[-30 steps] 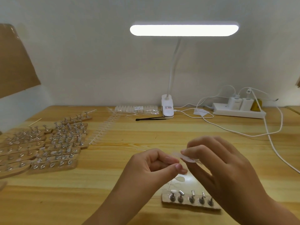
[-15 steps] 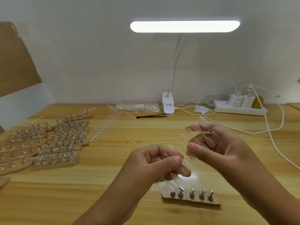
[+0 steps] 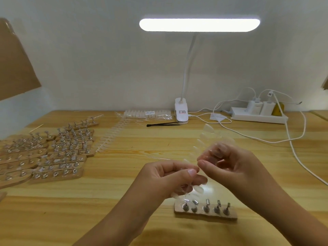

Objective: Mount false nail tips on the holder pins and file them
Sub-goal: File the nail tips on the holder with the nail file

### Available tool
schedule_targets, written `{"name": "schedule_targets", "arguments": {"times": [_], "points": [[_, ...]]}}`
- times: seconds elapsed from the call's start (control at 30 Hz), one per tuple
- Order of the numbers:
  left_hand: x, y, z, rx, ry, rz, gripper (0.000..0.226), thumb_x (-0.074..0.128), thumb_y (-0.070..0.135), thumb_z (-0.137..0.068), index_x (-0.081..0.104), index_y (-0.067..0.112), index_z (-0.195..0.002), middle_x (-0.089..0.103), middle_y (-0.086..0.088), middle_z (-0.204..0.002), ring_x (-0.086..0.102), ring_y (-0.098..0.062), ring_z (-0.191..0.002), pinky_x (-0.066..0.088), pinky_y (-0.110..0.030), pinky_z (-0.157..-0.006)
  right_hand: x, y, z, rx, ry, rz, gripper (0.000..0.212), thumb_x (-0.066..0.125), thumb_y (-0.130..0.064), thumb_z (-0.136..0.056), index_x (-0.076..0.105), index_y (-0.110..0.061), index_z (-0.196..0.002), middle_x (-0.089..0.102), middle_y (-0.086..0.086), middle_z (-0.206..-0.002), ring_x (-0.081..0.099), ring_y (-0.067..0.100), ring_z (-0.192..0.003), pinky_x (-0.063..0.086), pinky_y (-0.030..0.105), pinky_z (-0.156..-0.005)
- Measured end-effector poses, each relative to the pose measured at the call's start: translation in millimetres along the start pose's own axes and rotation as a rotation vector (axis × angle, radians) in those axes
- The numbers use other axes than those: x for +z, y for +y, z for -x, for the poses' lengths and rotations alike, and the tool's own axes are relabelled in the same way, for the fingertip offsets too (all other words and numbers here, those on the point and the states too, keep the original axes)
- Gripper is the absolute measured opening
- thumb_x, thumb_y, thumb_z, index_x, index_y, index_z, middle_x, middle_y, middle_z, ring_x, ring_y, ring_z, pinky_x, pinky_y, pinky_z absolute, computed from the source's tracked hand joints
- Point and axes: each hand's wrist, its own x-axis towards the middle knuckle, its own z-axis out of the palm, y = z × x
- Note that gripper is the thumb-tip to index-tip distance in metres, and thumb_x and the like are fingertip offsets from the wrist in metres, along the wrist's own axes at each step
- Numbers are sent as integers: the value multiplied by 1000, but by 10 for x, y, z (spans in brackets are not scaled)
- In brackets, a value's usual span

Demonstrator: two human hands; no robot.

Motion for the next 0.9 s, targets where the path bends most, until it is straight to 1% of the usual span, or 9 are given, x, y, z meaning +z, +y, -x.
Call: {"name": "schedule_targets", "arguments": {"times": [0.07,0.23,0.4,0.53,0.57,0.67,0.73,0.8,0.9], "points": [[16,-12,-6,-23,3,21,24,68,32,-76,77,34,-98,77,1,-100,72,-13,-94,56,-24,-83,12,51,4,-165,107,219,7,66,-30,-77,67,-24,-78,64,-9,-77,58,9,-79,48,19,-70],[10,8,-9,-74,-31,142,27,71,22,-73,79,19,-99,77,-7,-97,70,-11,-77,53,-17,-67,44,134,21,-608,253,640,18,60,-28,-86,65,-13,-79,62,-5,-84,48,12,-83,41,24,-72],[32,-10,-5,-76,-26,139,26,76,22,-73,78,20,-99,77,-6,-99,71,-11,-80,55,-19,-74,-4,178,27,-687,217,800,24,58,-32,-85,73,-14,-84,68,1,-94,51,16,-94,49,33,-74],[39,-13,-8,143,40,-52,23,80,31,-73,75,28,-96,77,2,-93,71,-8,-83,53,-16,-73,20,45,63,-446,156,368,19,63,-44,-82,72,-29,-88,62,-15,-101,55,7,-101,41,17,-85],[37,-15,-11,229,99,-122,22,77,33,-71,75,28,-93,77,4,-89,71,-7,-82,52,-15,-72,32,-1,76,-344,134,195,16,64,-47,-79,72,-34,-85,63,-14,-100,58,10,-104,41,17,-86],[29,-33,-13,484,235,-345,14,75,34,-74,74,28,-87,74,10,-85,69,-5,-80,51,-13,-73,-4,-73,55,-30,17,-273,30,69,-53,-70,76,-26,-81,70,-10,-96,65,6,-98,47,29,-85],[2,-60,-15,766,292,-639,5,75,27,-84,74,24,-88,71,12,-88,67,-6,-84,50,-15,-78,-52,-69,23,145,-117,-534,28,75,-47,-66,78,-21,-75,74,-5,-90,68,5,-92,44,31,-86],[-22,-82,-10,1040,318,-940,6,69,15,-91,74,12,-92,70,5,-95,65,-11,-89,50,-20,-81,-57,-39,-1,267,-220,-726,25,77,-41,-66,74,-16,-67,69,0,-81,65,11,-82,43,31,-87],[-87,-81,7,1256,307,-1133,9,66,8,-94,72,8,-99,72,-5,-99,65,-20,-92,52,-28,-83,3,-4,-15,370,-260,-883,22,80,-33,-71,67,-15,-69,59,4,-77,57,14,-76,42,35,-84]]}}
